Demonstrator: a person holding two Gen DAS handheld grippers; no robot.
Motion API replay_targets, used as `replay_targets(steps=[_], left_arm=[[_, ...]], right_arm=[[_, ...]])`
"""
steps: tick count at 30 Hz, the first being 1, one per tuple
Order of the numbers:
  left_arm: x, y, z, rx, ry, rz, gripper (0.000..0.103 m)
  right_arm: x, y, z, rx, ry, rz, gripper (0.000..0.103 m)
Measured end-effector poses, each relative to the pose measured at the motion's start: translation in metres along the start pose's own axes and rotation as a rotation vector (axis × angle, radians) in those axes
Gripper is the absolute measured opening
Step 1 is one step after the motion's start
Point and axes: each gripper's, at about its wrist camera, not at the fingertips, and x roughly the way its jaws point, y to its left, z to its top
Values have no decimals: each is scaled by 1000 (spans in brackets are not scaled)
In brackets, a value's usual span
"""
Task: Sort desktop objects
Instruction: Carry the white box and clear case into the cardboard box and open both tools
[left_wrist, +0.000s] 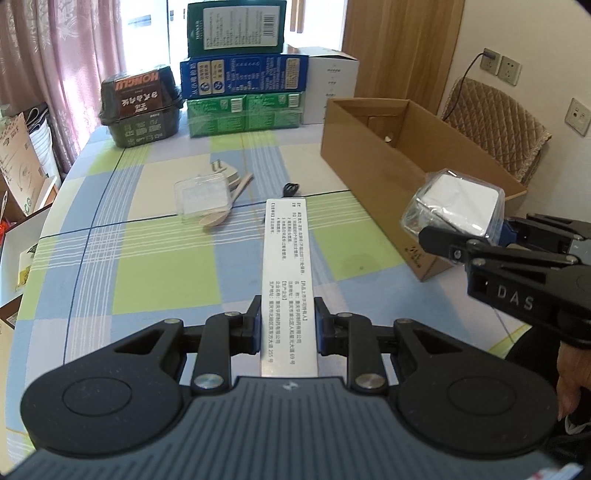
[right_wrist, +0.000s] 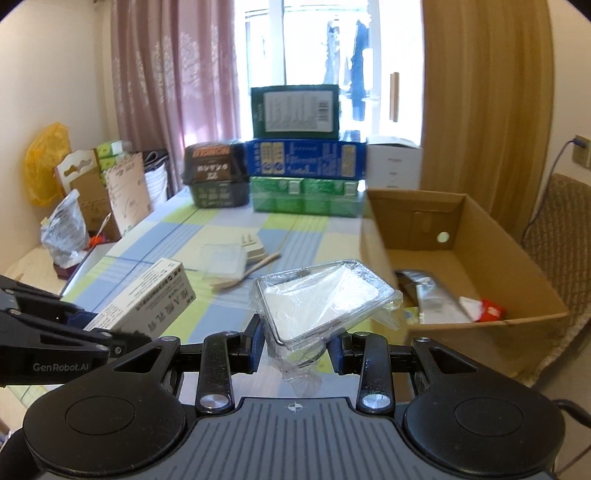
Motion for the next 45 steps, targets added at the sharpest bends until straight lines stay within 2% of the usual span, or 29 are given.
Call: replay_targets(steps=[15, 35, 45], left_arm=[[-4, -46, 10, 56, -9, -41, 21], [9, -85, 20, 91, 0, -73, 21], [21, -114, 38, 110, -2, -111, 21]], right_arm=[[-29, -44, 0, 72, -28, -59, 32], [-40, -84, -2, 124, -40, -102, 32], [-43, -120, 5, 132, -52, -144, 32]])
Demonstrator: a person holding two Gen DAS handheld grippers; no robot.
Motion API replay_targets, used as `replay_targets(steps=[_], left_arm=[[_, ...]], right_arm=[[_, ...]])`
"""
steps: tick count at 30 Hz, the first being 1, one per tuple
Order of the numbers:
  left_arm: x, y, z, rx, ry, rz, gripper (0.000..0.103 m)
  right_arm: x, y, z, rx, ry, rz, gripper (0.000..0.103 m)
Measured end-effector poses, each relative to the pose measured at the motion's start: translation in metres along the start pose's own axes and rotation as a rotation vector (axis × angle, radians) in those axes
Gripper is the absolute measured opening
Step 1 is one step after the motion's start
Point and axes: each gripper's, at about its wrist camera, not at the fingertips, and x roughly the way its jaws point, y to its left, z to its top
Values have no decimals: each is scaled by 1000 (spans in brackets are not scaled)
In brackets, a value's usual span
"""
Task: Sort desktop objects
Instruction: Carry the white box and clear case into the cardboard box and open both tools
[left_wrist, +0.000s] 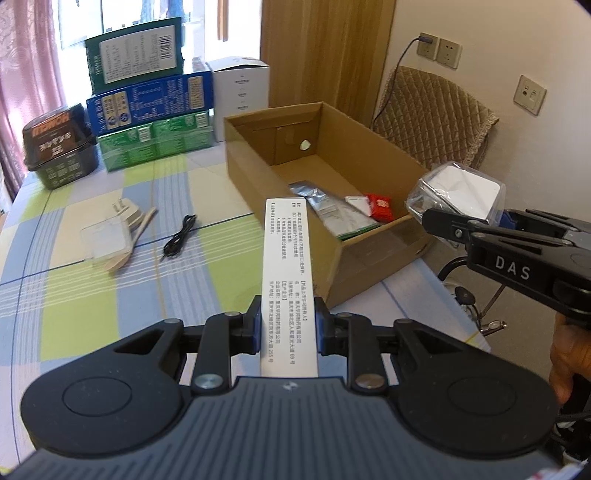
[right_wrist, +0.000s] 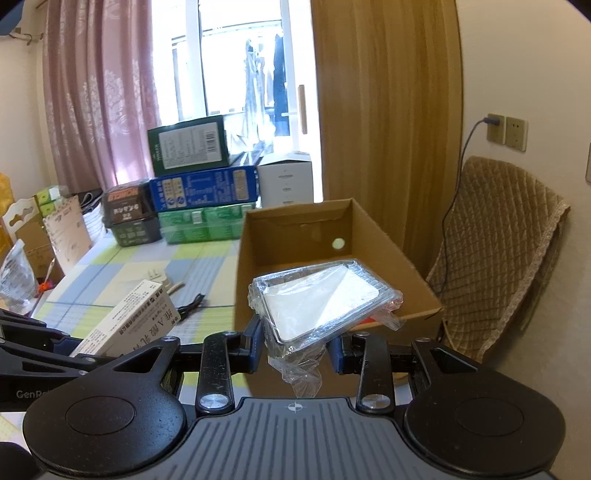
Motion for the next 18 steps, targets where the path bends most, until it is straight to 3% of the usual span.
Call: replay_targets(steps=[18], left_arm=[[34, -35, 52, -13, -19, -73, 21]], right_arm=[[29, -39, 29, -44, 24, -2, 32]])
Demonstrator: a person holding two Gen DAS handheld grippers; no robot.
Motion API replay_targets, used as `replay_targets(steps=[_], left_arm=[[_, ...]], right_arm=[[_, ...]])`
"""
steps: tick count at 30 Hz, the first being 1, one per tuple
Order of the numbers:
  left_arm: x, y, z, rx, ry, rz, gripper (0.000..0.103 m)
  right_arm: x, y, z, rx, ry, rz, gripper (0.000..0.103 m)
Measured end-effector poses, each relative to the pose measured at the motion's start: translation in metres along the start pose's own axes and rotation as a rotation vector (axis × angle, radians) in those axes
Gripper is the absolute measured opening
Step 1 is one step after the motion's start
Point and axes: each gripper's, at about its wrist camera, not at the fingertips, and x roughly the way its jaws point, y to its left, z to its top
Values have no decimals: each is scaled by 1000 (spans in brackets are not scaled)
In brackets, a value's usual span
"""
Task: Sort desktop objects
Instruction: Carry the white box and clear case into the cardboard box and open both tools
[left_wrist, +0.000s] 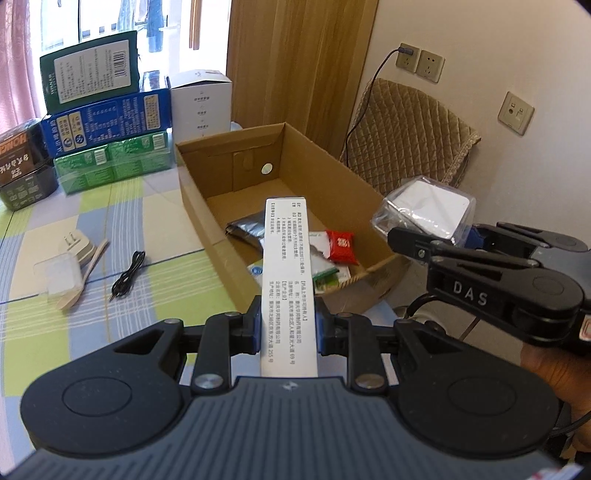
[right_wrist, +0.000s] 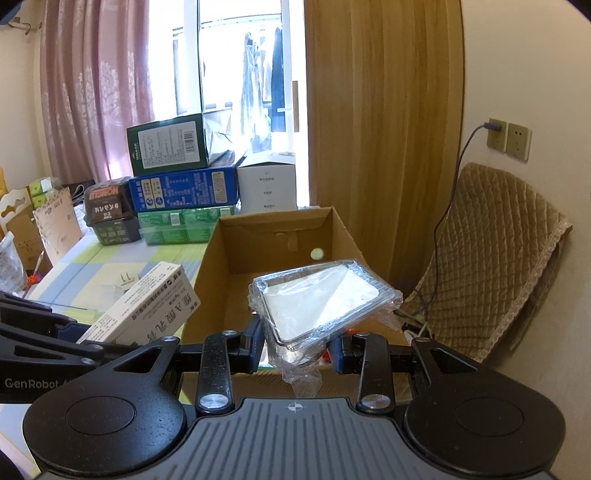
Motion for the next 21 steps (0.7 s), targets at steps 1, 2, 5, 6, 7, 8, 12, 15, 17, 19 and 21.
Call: replay_targets(steps=[1, 2, 5, 6, 7, 8, 12, 15, 17, 19, 21], left_arm=[[1, -1, 2, 1, -1, 0, 21], [3, -1, 4, 1, -2, 0, 21], [7, -2, 9, -2, 1, -1, 21], [9, -3, 10, -1, 3, -2, 21], [11, -3, 13, -1, 3, -3, 21], [13, -3, 15, -2, 4, -3, 21], [21, -1, 25, -16, -1, -7, 21], [29, 2, 33, -33, -5, -6, 21], [36, 4, 40, -46, -3, -6, 21], [43, 6, 45, -52, -3, -8, 22], [50, 7, 51, -56, -5, -8, 22]], right_arm=[[2, -2, 1, -1, 2, 0, 32], [4, -3, 2, -1, 4, 1, 32], [10, -6, 4, -7, 8, 2, 32], [12, -7, 5, -10, 9, 2, 32], [15, -8, 6, -15, 10, 1, 32], [18, -10, 7, -17, 11, 0, 32], [30, -18, 18, -23, 8, -4, 32], [41, -23, 27, -29, 6, -1, 32], [48, -27, 32, -26, 8, 0, 32], [56, -31, 37, -21, 14, 5, 32], [62, -32, 40, -23, 19, 6, 32]])
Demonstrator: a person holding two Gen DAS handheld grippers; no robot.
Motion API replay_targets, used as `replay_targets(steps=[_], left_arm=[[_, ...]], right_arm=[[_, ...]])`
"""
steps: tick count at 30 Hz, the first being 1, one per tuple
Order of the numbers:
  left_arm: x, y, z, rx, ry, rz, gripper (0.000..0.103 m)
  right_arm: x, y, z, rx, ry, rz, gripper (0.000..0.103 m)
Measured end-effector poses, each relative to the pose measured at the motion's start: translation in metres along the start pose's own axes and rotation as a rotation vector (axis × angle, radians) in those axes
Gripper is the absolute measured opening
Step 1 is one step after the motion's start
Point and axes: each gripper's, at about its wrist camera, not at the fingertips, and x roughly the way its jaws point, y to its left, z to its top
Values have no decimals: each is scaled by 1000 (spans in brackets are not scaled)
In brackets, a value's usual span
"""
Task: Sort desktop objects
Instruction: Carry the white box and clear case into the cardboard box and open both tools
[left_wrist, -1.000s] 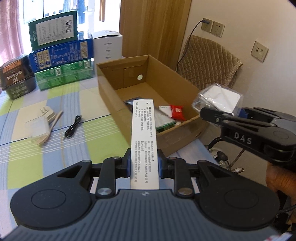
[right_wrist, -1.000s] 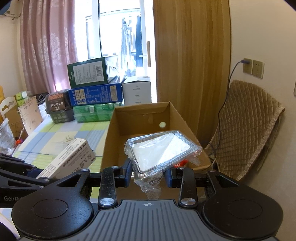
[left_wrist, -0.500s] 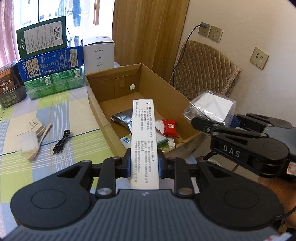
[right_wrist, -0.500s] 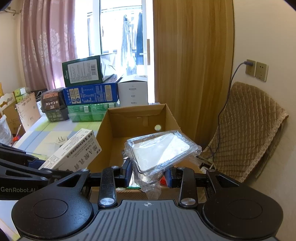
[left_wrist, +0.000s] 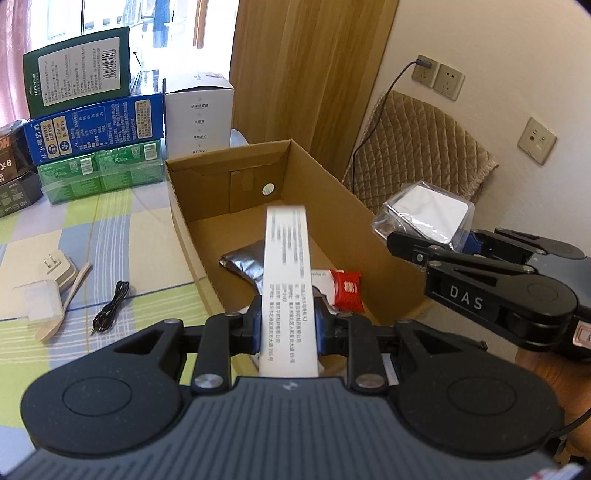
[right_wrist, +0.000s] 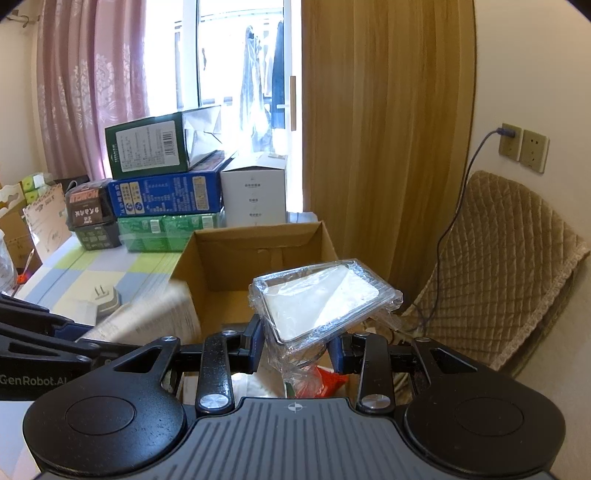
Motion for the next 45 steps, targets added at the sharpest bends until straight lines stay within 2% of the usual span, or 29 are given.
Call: replay_targets(steps=[9, 16, 19, 26, 27, 28, 29, 30, 38, 45], left_arm=[[28, 5, 18, -17, -12, -15, 21], [14, 21, 16, -28, -39, 13, 22], [4, 31, 8, -35, -38, 30, 26], [-4, 43, -7, -48, -21, 58, 26], [-4, 45, -9, -52, -20, 59, 26], [-4, 46, -10, -56, -18, 59, 27], [-5, 47, -11, -59, -18, 60, 27], [-5, 48, -12, -62, -17, 62, 28], [-14, 56, -22, -82, -21, 69, 29], [-33, 65, -35, -99, -27, 89, 40]], right_arm=[[19, -8, 3, 20, 26, 5, 32], [26, -5, -4, 18, 50, 23, 33], [27, -1, -5, 12, 58, 33, 33], [32, 7, 0, 14, 85, 81, 33], [33, 8, 2, 11, 96, 95, 41], [34, 9, 3, 13, 101, 91, 61], [34, 10, 3, 13, 101, 82, 70], [32, 9, 4, 13, 99, 82, 74], [16, 11, -2, 45, 108, 81, 75], [-13, 23, -7, 78, 110, 81, 79]])
